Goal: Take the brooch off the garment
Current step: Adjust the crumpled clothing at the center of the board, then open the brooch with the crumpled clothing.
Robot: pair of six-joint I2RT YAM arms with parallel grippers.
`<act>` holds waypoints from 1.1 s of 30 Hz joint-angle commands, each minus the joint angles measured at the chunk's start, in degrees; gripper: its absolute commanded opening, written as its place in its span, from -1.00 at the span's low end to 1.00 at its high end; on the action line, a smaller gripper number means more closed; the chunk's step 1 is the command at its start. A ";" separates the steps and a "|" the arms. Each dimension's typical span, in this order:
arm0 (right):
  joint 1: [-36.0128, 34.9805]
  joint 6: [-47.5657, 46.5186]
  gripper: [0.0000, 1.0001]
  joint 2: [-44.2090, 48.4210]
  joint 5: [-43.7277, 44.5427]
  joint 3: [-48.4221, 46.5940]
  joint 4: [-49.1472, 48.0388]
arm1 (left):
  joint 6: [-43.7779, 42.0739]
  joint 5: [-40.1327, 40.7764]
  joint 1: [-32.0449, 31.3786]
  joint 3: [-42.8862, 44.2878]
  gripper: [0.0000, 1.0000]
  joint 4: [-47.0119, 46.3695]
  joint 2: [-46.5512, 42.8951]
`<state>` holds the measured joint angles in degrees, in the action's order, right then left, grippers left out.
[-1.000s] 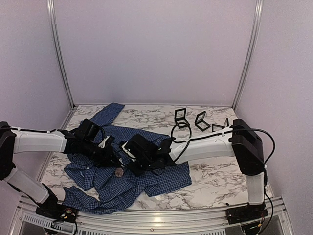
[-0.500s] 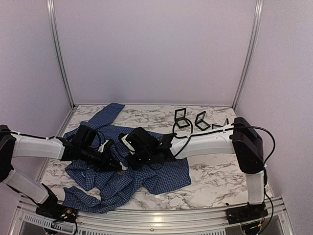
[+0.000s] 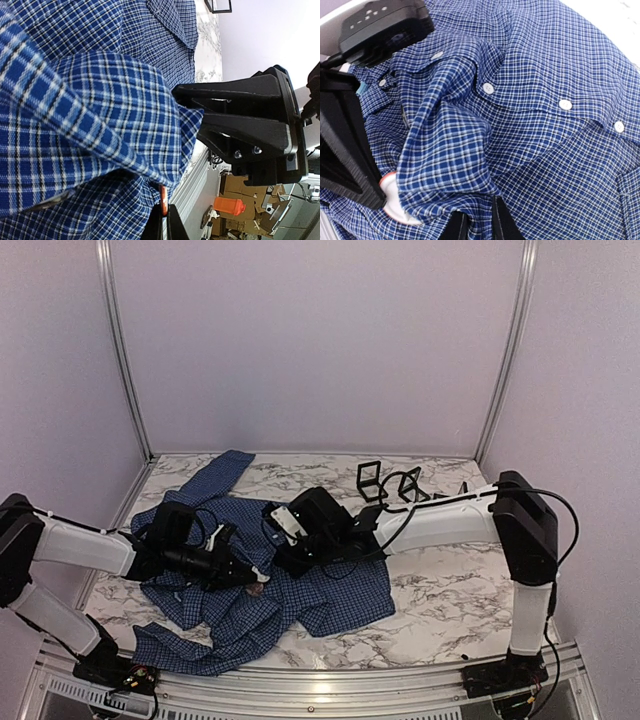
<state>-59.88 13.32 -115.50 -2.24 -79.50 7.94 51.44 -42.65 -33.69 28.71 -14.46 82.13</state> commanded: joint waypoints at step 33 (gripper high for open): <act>6.60 24.46 -0.36 4.09 -35.56 13.59 -21.29 | -4.03 -5.37 -0.06 3.90 -1.00 0.13 2.86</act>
<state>-54.15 33.12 -109.40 -32.77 -65.95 -6.09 49.65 -46.59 -33.69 31.22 -16.10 85.58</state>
